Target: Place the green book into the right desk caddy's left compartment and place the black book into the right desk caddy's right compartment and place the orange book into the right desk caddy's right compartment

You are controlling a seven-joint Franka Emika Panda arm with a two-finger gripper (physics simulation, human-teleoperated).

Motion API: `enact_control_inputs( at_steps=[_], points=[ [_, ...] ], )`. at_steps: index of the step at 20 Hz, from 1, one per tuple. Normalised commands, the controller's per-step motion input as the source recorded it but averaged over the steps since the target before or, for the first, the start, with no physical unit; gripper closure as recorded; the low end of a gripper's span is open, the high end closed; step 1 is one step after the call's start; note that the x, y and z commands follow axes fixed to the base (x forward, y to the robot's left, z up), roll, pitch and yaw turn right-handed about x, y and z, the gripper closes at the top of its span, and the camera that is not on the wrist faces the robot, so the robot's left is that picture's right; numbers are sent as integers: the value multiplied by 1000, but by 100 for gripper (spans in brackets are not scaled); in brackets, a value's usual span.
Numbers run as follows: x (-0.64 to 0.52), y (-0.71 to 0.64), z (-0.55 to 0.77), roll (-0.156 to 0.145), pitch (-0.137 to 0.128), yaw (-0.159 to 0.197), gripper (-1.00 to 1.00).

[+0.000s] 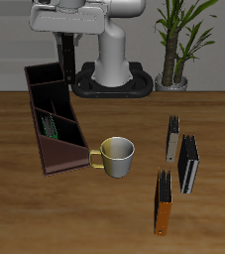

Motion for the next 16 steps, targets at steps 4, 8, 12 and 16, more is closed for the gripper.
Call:
enact_control_inputs(
  at_steps=[4, 8, 12, 16],
  points=[
    [-484, -238, 58, -13, -10, 37, 100],
    [-406, -182, 27, -23, -14, 75, 100],
    [-450, -222, 50, -26, -23, 30, 100],
    [-373, -176, -19, -29, -15, 32, 100]
  ],
)
